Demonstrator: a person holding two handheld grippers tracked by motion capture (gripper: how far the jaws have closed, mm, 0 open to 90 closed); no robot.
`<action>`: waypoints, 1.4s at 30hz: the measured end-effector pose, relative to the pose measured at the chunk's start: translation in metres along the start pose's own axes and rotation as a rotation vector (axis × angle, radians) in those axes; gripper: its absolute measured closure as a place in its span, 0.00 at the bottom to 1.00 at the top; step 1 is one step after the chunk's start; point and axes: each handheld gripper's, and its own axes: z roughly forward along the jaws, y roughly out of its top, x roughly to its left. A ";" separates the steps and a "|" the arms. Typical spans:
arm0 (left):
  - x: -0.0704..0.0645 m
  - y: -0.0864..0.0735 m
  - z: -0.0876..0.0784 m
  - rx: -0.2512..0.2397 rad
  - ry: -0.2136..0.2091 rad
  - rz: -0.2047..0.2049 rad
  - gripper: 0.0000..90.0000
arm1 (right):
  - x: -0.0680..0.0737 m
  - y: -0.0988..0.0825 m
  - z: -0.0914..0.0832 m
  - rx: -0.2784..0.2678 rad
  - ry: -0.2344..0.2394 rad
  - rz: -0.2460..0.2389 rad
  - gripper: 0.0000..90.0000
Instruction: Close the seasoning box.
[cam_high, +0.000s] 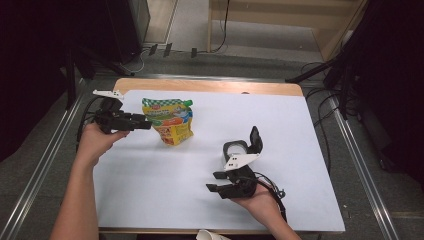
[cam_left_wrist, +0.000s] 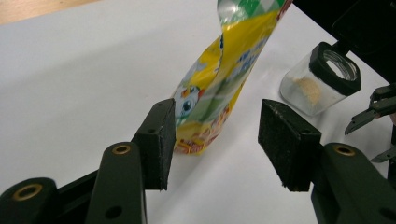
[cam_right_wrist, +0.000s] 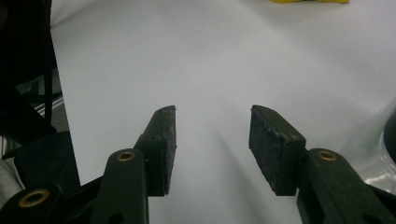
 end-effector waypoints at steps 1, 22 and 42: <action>0.000 0.002 0.002 0.002 -0.002 0.008 0.53 | 0.000 0.000 -0.001 -0.001 -0.001 0.005 0.59; 0.001 0.016 0.038 -0.006 -0.078 0.008 0.81 | 0.007 0.039 0.022 -0.030 0.001 -0.022 0.56; -0.040 0.034 0.032 -0.015 -0.054 0.042 1.00 | 0.003 0.019 0.039 -0.075 -0.016 -0.019 0.51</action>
